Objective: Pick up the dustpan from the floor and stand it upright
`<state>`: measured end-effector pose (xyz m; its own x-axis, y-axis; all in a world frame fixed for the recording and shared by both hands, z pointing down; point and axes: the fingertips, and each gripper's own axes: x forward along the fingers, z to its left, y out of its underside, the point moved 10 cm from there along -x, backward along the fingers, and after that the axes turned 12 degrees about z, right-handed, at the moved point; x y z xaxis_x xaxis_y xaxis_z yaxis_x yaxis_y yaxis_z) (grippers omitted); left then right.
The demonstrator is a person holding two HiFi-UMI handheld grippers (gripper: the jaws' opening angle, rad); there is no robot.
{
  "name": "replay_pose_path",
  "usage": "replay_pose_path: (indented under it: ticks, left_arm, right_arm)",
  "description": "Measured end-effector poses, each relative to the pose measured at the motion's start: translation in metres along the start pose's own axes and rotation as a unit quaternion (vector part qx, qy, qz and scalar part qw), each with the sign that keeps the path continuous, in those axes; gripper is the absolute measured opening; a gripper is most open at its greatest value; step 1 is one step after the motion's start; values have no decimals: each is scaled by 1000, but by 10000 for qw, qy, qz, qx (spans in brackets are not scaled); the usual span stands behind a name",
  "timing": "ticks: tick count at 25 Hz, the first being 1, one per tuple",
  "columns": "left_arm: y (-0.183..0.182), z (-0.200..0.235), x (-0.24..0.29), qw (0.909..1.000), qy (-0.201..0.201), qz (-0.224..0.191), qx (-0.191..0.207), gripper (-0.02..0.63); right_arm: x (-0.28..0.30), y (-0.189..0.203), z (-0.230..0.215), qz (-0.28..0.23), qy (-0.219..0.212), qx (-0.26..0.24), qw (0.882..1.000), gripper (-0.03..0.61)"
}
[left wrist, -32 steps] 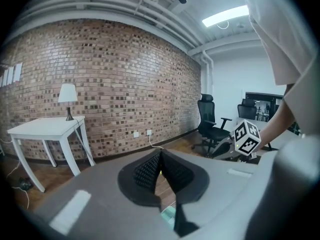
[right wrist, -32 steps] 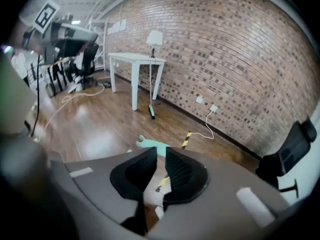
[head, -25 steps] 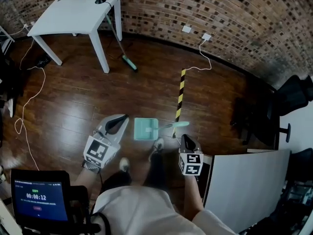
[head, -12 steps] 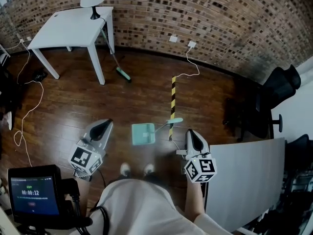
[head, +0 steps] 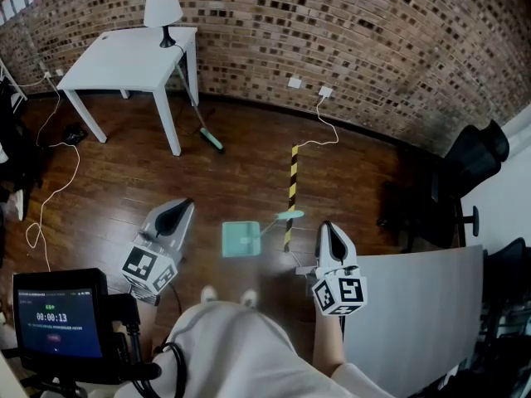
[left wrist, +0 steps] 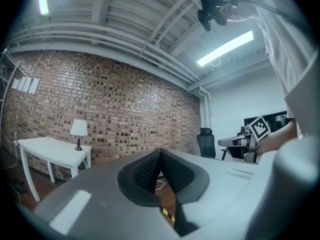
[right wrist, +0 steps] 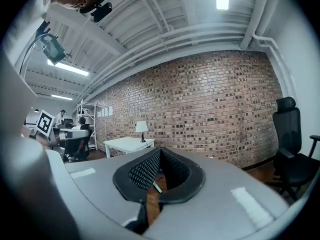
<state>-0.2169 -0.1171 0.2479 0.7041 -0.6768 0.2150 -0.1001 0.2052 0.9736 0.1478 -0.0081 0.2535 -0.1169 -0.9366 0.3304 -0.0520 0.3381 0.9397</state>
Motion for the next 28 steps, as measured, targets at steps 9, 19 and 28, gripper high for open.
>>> replay_pose_path:
  ticks: [9,19,28]
  left_arm:
    - [-3,-11,-17,9999,62,-61,-59,2]
    - [14,4,-56,9994,342,-40,80,2]
    - [37,-39,-111,9994,332,8,9,2]
  right_arm:
    - [-16,1,9,-51,68,-40,10000,12]
    - [-61,11,53,-49,528,127,9985,12]
    - [-121,35,67,-42,514,142,9986,12]
